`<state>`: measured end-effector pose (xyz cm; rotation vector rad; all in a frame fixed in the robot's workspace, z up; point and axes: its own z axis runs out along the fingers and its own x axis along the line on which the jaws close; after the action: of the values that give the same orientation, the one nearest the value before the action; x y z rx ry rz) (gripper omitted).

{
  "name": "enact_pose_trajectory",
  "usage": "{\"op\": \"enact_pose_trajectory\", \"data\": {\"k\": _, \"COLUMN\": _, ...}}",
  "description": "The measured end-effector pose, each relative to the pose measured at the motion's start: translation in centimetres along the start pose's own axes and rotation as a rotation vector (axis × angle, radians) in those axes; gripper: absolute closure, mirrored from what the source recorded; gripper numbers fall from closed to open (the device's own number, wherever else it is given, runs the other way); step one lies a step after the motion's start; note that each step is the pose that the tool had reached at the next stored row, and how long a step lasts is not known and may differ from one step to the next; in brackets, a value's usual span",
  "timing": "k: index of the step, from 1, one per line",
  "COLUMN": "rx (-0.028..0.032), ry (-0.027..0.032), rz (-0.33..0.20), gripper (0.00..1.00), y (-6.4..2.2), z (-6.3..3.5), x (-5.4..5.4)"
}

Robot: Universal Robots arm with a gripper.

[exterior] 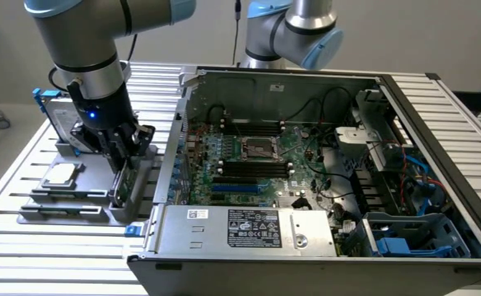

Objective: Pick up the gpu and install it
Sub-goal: 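Pick up the gpu and move the gpu toward the slot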

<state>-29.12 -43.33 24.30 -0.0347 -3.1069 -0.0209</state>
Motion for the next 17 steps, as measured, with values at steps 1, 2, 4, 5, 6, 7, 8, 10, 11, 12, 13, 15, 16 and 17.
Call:
{"op": "enact_pose_trajectory", "data": {"k": 1, "rx": 0.0000, "ry": 0.0000, "rz": 0.000, "gripper": 0.67, "y": 0.00, "z": 0.00, "x": 0.00}}
{"op": "enact_pose_trajectory", "data": {"k": 2, "rx": 0.0000, "ry": 0.0001, "rz": 0.000, "gripper": 0.69, "y": 0.00, "z": 0.00, "x": 0.00}}
{"op": "enact_pose_trajectory", "data": {"k": 4, "rx": 0.0000, "ry": 0.0000, "rz": 0.000, "gripper": 0.69, "y": 0.00, "z": 0.00, "x": 0.00}}
{"op": "enact_pose_trajectory", "data": {"k": 5, "rx": 0.0000, "ry": 0.0000, "rz": 0.000, "gripper": 0.74, "y": 0.00, "z": 0.00, "x": 0.00}}
{"op": "enact_pose_trajectory", "data": {"k": 6, "rx": 0.0001, "ry": 0.0000, "rz": 0.000, "gripper": 0.74, "y": 0.00, "z": 0.00, "x": 0.00}}
{"op": "enact_pose_trajectory", "data": {"k": 7, "rx": 0.0000, "ry": 0.0001, "rz": 0.000, "gripper": 0.74, "y": 0.00, "z": 0.00, "x": 0.00}}
{"op": "enact_pose_trajectory", "data": {"k": 8, "rx": 0.0000, "ry": 0.0000, "rz": 0.000, "gripper": 0.74, "y": 0.00, "z": 0.00, "x": 0.00}}
{"op": "enact_pose_trajectory", "data": {"k": 10, "rx": 0.0000, "ry": 0.0000, "rz": 0.000, "gripper": 0.74, "y": 0.00, "z": 0.00, "x": 0.00}}
{"op": "enact_pose_trajectory", "data": {"k": 11, "rx": 0.0000, "ry": 0.0000, "rz": 0.000, "gripper": 0.74, "y": 0.00, "z": 0.00, "x": 0.00}}
{"op": "enact_pose_trajectory", "data": {"k": 12, "rx": 0.0000, "ry": 0.0000, "rz": 0.000, "gripper": 0.74, "y": 0.00, "z": 0.00, "x": 0.00}}
{"op": "enact_pose_trajectory", "data": {"k": 13, "rx": 0.0000, "ry": 0.0000, "rz": 0.000, "gripper": 0.74, "y": 0.00, "z": 0.00, "x": 0.00}}
{"op": "enact_pose_trajectory", "data": {"k": 15, "rx": 0.0000, "ry": 0.0000, "rz": 0.000, "gripper": 0.74, "y": 0.00, "z": 0.00, "x": 0.00}}
{"op": "enact_pose_trajectory", "data": {"k": 16, "rx": 0.0000, "ry": 0.0000, "rz": 0.000, "gripper": 0.74, "y": 0.00, "z": 0.00, "x": 0.00}}
{"op": "enact_pose_trajectory", "data": {"k": 17, "rx": -0.0002, "ry": -0.0002, "rz": 0.000, "gripper": 0.74, "y": 0.00, "z": -0.01, "x": 0.00}}
